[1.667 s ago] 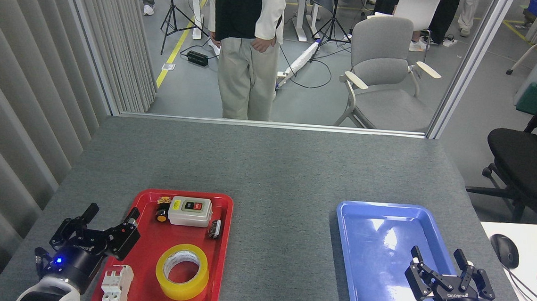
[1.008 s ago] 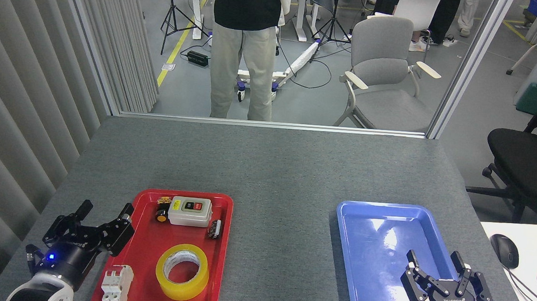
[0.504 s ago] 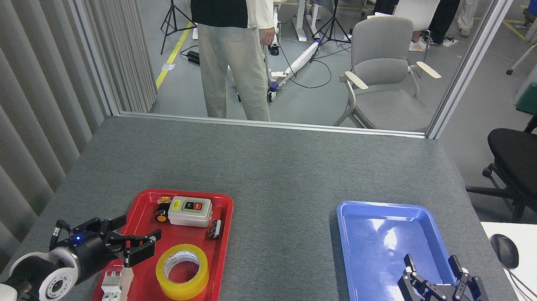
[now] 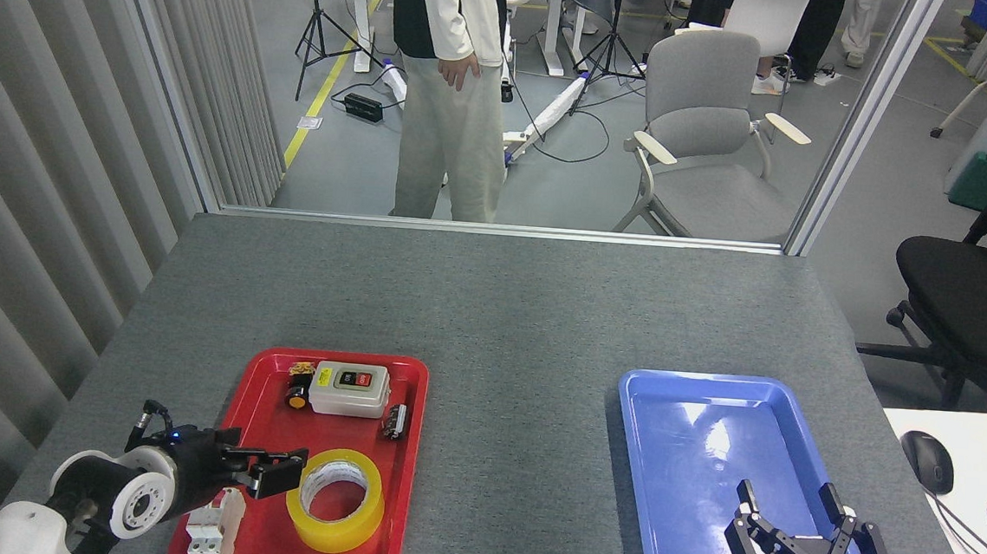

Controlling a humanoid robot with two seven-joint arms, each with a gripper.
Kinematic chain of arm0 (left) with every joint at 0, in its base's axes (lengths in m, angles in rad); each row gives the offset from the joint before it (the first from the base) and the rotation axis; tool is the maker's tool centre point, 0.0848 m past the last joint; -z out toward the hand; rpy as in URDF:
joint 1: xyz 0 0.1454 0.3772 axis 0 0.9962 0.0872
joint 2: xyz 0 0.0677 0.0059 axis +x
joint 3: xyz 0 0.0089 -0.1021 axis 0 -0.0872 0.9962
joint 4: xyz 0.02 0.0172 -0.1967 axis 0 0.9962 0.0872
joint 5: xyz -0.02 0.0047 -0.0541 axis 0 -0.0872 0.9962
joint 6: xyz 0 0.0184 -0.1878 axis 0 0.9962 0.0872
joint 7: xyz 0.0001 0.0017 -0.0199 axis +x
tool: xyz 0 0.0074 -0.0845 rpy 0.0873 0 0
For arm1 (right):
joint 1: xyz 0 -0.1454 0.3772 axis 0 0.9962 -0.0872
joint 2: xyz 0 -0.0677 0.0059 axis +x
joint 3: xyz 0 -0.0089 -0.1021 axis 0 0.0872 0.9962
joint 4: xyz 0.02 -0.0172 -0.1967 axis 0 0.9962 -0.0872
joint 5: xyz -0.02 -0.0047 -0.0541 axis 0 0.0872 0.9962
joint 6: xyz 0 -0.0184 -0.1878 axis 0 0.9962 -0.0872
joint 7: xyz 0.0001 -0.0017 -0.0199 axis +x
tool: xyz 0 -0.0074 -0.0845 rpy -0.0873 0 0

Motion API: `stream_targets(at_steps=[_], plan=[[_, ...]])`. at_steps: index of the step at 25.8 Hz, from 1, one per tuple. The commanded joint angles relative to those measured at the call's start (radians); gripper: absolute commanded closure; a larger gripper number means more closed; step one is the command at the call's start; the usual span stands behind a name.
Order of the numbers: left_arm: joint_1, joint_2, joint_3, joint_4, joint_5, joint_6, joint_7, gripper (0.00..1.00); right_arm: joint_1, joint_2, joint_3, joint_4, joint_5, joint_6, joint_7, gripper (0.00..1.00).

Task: Place and move tape with both arms
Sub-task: 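Lower the left gripper onto the yellow tape rim and close it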

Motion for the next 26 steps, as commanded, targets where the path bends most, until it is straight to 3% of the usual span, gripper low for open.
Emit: stream_targets(at_steps=[1,7,13,26], plan=[[-0.009,-0.023,-0.040,0.004,0.000,0.068,-0.055,0.01,0.001,0.007,-0.001,-0.003,0.003,-0.003,-0.002,0.00],[-0.030,-0.043,-0.097,0.009,0.000,0.067,-0.060,0.01,0.001,0.016,0.001,-0.003,0.006,-0.003,-0.002,0.00],[-0.063,-0.077,-0.144,0.109,-0.011,0.065,-0.060,0.01,0.002,0.016,0.002,-0.003,0.006,-0.002,-0.002,0.00],[-0.112,-0.106,-0.147,0.238,-0.017,0.064,-0.054,0.04,0.005,0.013,0.005,-0.001,0.005,0.000,0.003,0.00]])
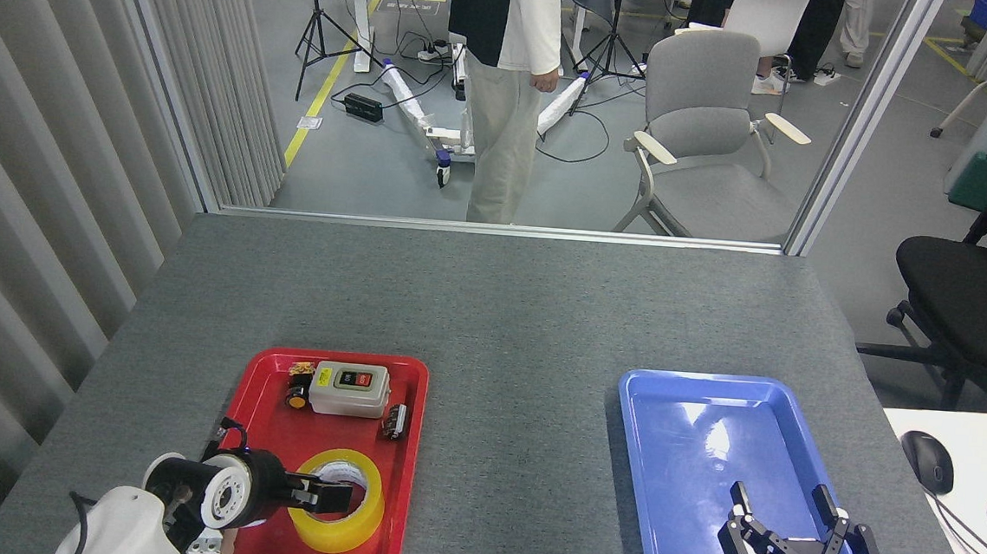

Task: Place and move tape with both arms
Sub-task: 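Lower the left gripper onto the yellow tape rim and close it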

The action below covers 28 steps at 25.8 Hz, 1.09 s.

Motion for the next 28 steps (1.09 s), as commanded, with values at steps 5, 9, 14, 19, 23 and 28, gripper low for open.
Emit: stream_targets(at_steps=[5,9,14,19,23,28], plan=[[-0.010,0.002,-0.001,0.051,-0.018,-0.003,0.005,0.06,0.000,-0.004,0.000,0.001,0.001,0.006,0.008,0.00],[-0.011,0.000,-0.001,0.052,-0.027,-0.020,0.005,0.14,-0.001,-0.006,0.000,0.001,0.001,0.004,0.007,0.00],[-0.028,-0.009,-0.008,0.065,-0.044,-0.021,0.006,0.16,-0.001,-0.012,-0.003,0.001,-0.004,-0.042,0.003,0.00],[-0.034,-0.008,-0.027,0.072,-0.044,-0.023,0.006,0.23,-0.003,-0.012,0.000,-0.005,-0.002,-0.014,0.003,0.00],[-0.037,-0.008,-0.028,0.080,-0.045,-0.024,0.005,0.23,-0.003,-0.015,-0.007,-0.026,-0.002,-0.016,0.007,0.00],[-0.042,-0.006,-0.045,0.106,-0.045,-0.055,0.005,0.32,-0.009,-0.004,-0.009,-0.042,-0.002,-0.022,0.010,0.00]])
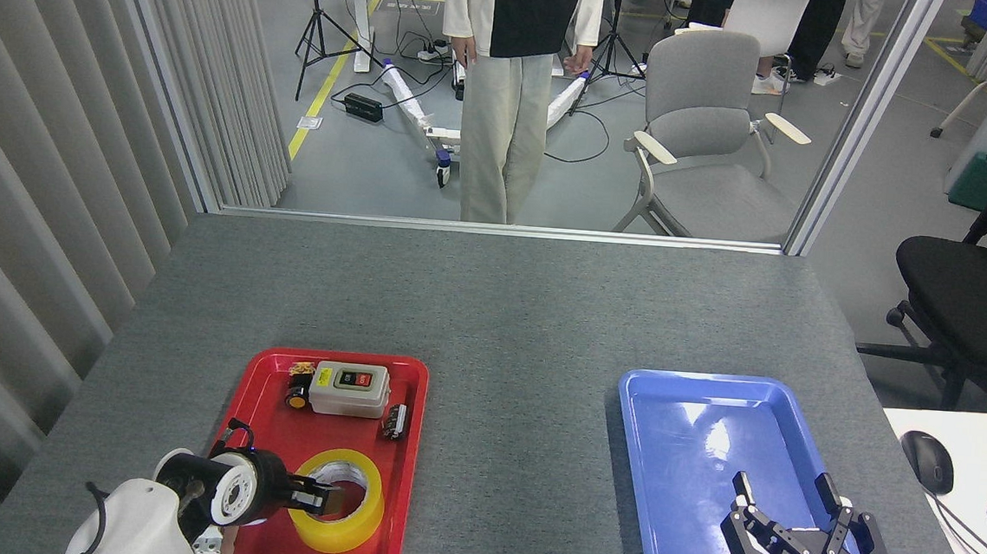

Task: Place and move tape with both arms
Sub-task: 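Lower the left gripper onto the yellow tape rim and close it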

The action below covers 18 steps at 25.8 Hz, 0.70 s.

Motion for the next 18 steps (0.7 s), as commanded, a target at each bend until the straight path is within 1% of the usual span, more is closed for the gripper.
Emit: stream_targets(at_steps=[1,3,6,7,10,11,12,14,18], plan=[[-0.002,0.000,-0.007,0.024,0.000,-0.044,-0.002,0.37,0.000,0.004,-0.001,-0.015,0.002,-0.016,0.006,0.00],[-0.005,0.000,-0.007,0.031,0.000,-0.076,-0.002,0.45,0.000,0.006,-0.002,-0.013,0.002,-0.025,0.006,0.00],[-0.006,0.002,-0.007,0.031,0.002,-0.080,-0.002,0.50,0.003,0.009,-0.001,-0.009,0.003,-0.019,0.006,0.00],[-0.006,0.002,-0.007,0.034,0.000,-0.082,-0.002,0.54,0.005,0.011,0.001,-0.007,0.005,-0.016,0.006,0.00],[-0.006,0.003,-0.007,0.048,0.002,-0.123,-0.002,0.83,0.005,0.015,0.004,-0.001,0.020,-0.019,0.006,0.00],[-0.006,0.003,-0.007,0.054,0.002,-0.146,-0.002,0.90,0.005,0.015,0.004,-0.001,0.025,-0.021,0.006,0.00],[-0.006,0.002,-0.007,0.057,0.002,-0.165,-0.002,0.94,0.005,0.015,0.004,-0.001,0.025,-0.024,0.006,0.00],[-0.006,0.002,-0.005,0.056,0.003,-0.176,-0.002,1.00,0.006,0.014,0.005,-0.001,0.025,-0.027,0.006,0.00],[-0.009,0.003,0.001,0.050,0.008,-0.179,-0.001,1.00,0.005,0.008,0.001,-0.002,0.025,-0.027,0.007,0.00]])
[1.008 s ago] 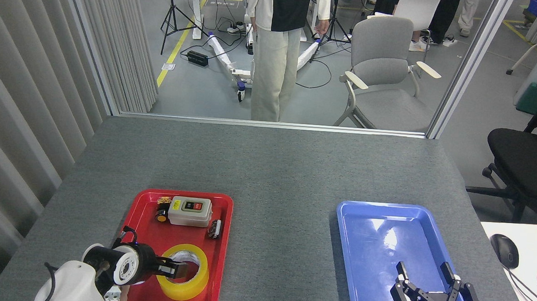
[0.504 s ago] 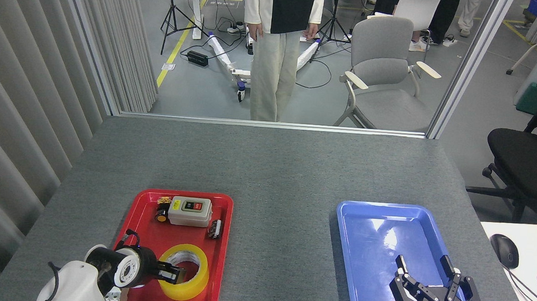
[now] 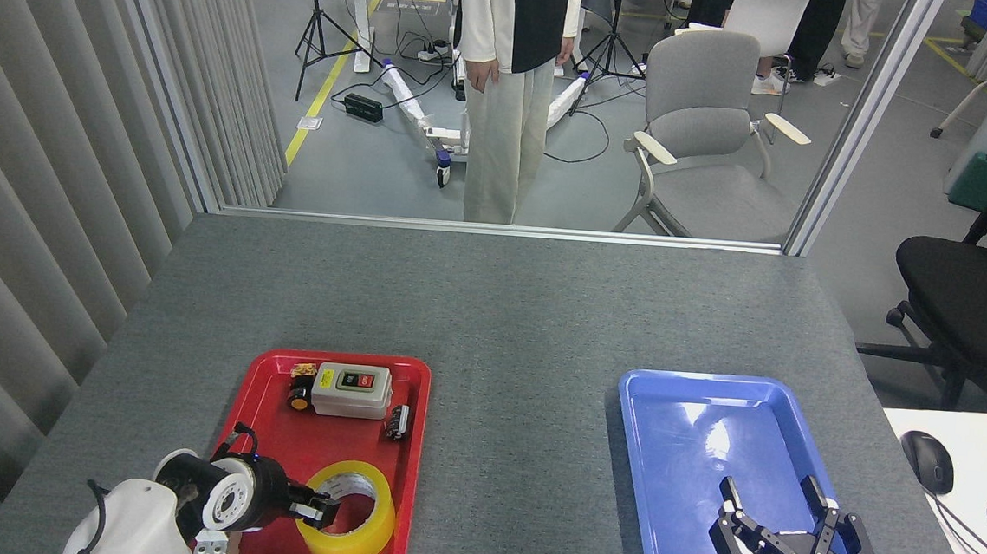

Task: Place and move tape with both arms
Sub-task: 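Lower the left gripper onto the yellow tape rim and close it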

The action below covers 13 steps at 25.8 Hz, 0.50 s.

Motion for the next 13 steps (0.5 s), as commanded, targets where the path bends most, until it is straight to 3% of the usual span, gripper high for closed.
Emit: stream_targets(at_steps=[1,9,13], plan=[[-0.003,0.004,0.006,-0.011,0.008,-0.007,-0.004,1.00,-0.001,-0.004,-0.004,0.001,0.001,-0.001,0.001,0.00],[-0.034,0.013,0.086,-0.071,0.038,-0.049,0.001,1.00,0.002,-0.007,-0.005,0.001,0.001,-0.028,0.001,0.00],[-0.063,0.048,0.087,-0.072,0.190,-0.070,0.073,1.00,0.001,-0.008,-0.005,-0.001,-0.001,-0.063,0.001,0.00]])
